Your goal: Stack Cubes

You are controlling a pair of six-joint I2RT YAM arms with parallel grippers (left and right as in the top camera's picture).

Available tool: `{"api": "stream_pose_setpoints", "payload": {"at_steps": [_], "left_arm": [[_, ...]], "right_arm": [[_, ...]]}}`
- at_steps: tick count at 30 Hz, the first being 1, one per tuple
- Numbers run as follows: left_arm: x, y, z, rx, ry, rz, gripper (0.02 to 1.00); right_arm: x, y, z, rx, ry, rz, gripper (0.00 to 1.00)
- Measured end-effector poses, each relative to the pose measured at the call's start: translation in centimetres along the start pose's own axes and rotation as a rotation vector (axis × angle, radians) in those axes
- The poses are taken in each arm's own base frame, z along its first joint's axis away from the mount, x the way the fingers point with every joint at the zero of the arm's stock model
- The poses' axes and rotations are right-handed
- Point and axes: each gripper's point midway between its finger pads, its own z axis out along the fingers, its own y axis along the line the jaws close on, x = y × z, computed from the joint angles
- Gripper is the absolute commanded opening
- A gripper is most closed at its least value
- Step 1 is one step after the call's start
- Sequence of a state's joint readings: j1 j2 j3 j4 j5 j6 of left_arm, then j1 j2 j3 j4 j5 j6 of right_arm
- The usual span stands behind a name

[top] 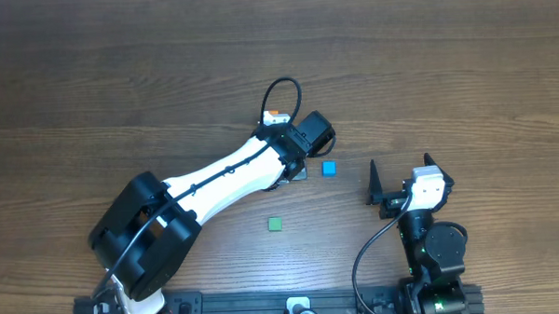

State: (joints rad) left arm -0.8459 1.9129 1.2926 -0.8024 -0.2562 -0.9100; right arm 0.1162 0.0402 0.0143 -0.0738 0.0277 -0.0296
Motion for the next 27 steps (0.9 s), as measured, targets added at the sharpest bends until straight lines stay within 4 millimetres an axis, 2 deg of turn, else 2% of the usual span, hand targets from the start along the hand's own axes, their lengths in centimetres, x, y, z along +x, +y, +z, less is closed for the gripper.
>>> {"api": "stream_pose_setpoints", "payload": {"at_steps": [2,5,9,23,27], "left_arm": [[0.01,0.01,0.01,0.0,0.0,0.0,0.235],[0.01,0.01,0.02,0.0,0.0,-0.002,0.364],[0.01,0.07,0.06,-0.003,-0.002,-0.004,0.448],[0.06,0.18,0.14,-0.006,-0.001,-0.009,0.847],[-0.22,0.43,0.22,-0.009,-0.002,-0.02,0.921]], "right_arm": [[0.01,0.0,0.0,0.0,0.0,0.0,0.993],[0.0,0.0,0.0,0.0,0.0,-0.001,0.991],[0.0,0.0,0.0,0.0,0.0,-0.001,0.991],[0.0,0.0,0.0,0.0,0.0,0.0,0.993],[0.01,0.0,0.0,0.0,0.0,-0.001,0.993]]}}
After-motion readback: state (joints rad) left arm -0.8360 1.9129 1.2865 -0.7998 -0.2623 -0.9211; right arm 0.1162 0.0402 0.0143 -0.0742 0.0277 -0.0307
